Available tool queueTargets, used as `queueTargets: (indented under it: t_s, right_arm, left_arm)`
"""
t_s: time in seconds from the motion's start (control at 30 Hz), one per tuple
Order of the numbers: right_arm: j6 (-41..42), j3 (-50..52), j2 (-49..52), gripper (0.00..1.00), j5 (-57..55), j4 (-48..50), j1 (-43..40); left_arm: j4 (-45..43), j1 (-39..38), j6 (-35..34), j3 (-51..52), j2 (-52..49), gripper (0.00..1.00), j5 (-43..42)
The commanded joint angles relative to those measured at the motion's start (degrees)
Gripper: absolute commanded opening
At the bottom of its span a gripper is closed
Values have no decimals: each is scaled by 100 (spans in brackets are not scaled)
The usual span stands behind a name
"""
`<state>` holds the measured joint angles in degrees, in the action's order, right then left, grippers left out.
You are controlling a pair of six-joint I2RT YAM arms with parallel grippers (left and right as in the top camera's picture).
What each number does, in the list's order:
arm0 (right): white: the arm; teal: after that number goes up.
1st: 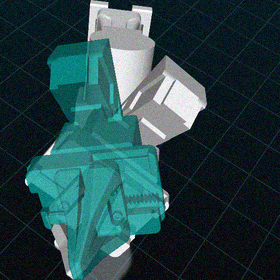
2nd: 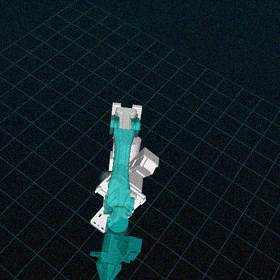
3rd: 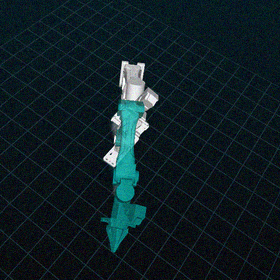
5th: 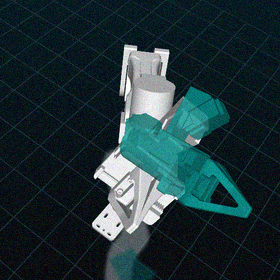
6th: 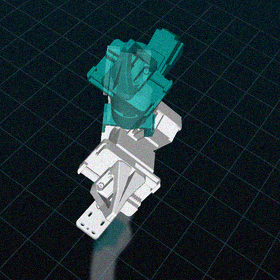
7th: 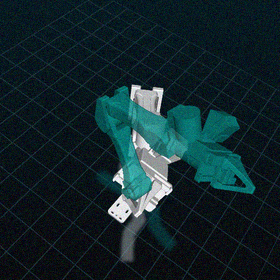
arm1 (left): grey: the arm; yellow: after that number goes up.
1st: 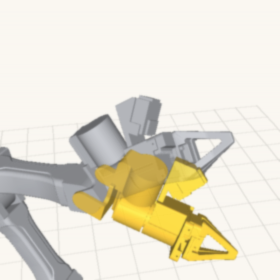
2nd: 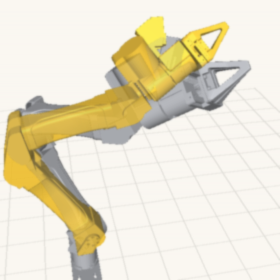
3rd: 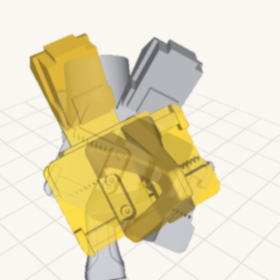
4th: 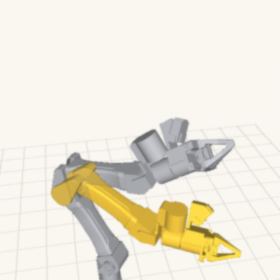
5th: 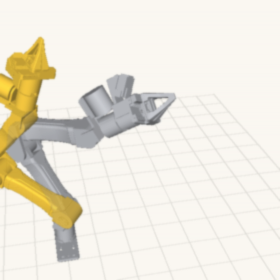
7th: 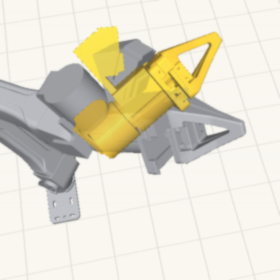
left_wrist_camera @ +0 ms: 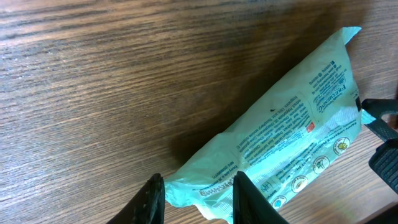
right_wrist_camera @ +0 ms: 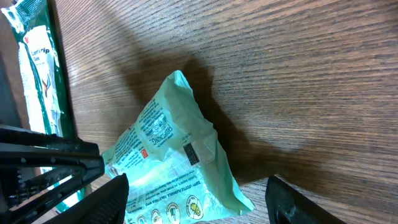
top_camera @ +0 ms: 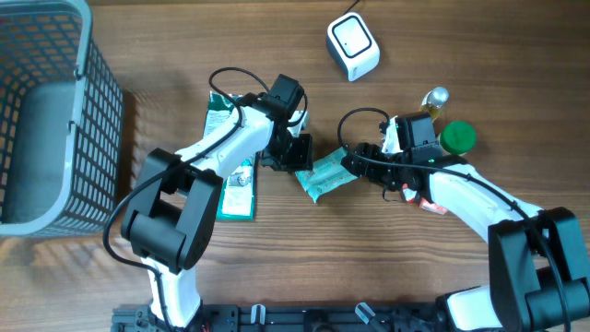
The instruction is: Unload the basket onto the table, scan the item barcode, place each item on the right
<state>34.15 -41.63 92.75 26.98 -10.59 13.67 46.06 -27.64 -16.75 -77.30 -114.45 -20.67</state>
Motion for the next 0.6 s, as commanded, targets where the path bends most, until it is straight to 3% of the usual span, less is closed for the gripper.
queueTargets:
  t_s: [0.0,0.27,0.4,0.57]
  right_arm:
    - [-92,9,92,70,13,24,-17]
    - [195,9,291,65,101,98,-2]
    - [205,9,769,65,610,619,-2]
    - [232,9,1405,50,1320,1360,-2]
  left_arm:
    - [-17,11,92,59,-181,27,103]
    - [-83,4,94,59,-472,28,125]
    - [-87,4,94,59,-472,28,125]
    - [-105,4,94,59,-472,28,127]
